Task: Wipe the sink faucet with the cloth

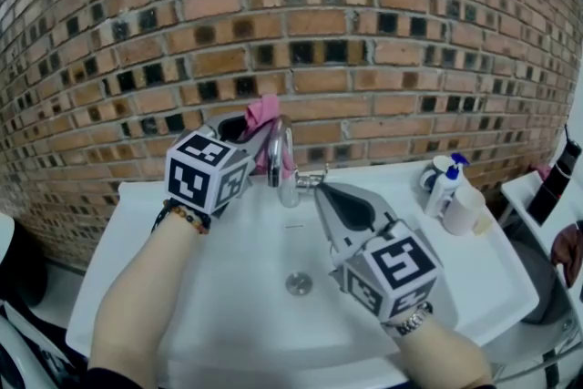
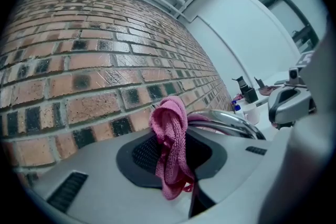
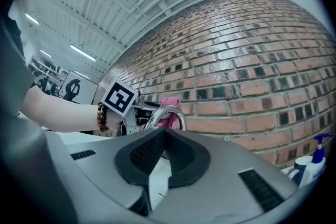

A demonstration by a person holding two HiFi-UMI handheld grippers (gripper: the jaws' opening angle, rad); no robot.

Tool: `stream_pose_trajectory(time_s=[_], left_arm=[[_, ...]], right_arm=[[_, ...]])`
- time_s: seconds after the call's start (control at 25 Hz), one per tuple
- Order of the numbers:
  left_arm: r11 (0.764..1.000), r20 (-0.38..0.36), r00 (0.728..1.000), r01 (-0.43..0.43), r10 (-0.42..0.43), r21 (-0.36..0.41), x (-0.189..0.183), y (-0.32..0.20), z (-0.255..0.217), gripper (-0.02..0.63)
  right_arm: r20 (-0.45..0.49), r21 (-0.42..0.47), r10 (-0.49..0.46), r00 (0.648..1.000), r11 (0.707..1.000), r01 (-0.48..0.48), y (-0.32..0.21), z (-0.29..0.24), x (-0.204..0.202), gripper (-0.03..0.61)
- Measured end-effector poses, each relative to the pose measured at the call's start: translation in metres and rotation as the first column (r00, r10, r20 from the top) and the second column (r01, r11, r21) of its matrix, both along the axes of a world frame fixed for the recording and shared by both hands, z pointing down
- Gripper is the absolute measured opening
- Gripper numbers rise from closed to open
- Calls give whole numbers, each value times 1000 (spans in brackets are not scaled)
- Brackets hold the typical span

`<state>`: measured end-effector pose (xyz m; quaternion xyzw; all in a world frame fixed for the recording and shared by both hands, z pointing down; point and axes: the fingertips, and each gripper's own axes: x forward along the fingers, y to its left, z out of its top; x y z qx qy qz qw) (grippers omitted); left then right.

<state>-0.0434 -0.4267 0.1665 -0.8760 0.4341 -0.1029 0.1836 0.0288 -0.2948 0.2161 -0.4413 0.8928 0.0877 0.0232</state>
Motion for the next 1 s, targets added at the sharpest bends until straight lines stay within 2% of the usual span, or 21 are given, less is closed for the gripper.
stream_pose_trajectory(time_s=[0.52, 1.0], left_arm=[[999, 89, 996, -9, 5, 46, 5, -18, 17, 104], [1000, 115, 993, 0, -3, 23, 6, -33, 37, 104]], right_arm=[[-11, -19, 5, 1000, 1000, -5, -4, 6, 2, 11], [-30, -28, 4, 1000, 1000, -5, -6, 12, 0, 11]])
